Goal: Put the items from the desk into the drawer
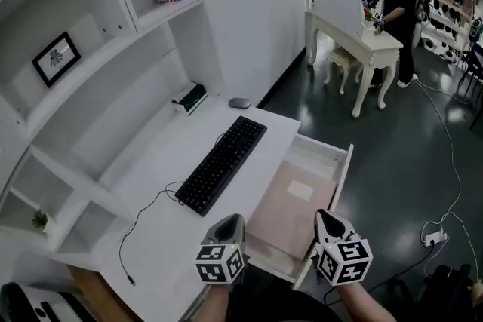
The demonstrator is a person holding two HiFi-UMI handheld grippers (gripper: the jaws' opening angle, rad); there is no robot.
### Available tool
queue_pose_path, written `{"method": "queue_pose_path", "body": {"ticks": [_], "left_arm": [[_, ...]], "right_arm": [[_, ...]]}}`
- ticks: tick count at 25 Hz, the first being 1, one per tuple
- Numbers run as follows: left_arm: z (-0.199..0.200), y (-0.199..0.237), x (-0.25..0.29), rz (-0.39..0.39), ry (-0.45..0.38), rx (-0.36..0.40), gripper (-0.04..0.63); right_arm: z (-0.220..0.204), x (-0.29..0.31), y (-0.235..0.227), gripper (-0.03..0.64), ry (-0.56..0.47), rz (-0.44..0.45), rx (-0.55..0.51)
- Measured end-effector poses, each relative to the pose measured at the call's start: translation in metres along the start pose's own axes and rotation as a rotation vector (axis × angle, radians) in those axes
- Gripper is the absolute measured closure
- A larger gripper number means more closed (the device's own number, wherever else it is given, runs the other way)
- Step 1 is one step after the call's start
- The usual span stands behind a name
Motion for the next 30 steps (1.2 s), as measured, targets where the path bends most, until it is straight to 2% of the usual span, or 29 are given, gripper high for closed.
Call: {"method": "queue_pose_path", "body": {"ticks": [17,30], "left_arm": [[0.004,0.042,-0.039,0.063,-0.042,-0.014,0.569],[0.004,0.052,-0.049,0.06,-0.053,-0.019,0.569]], "right_arm": [[0.005,-0.001,0.036,0.617,-0.037,0.037,-0.037],[0.005,0.001,0.047,0.617,-0.04,0.038,-0.044]]}}
Point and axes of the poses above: the fingertips, and each gripper's own axes: x forward along the fingers, y to its left, z out of its top, the point moved 2 cm from there along -x, backward along the fingers, and after that the axes turned 12 degrees about z, right-handed, at the moved point
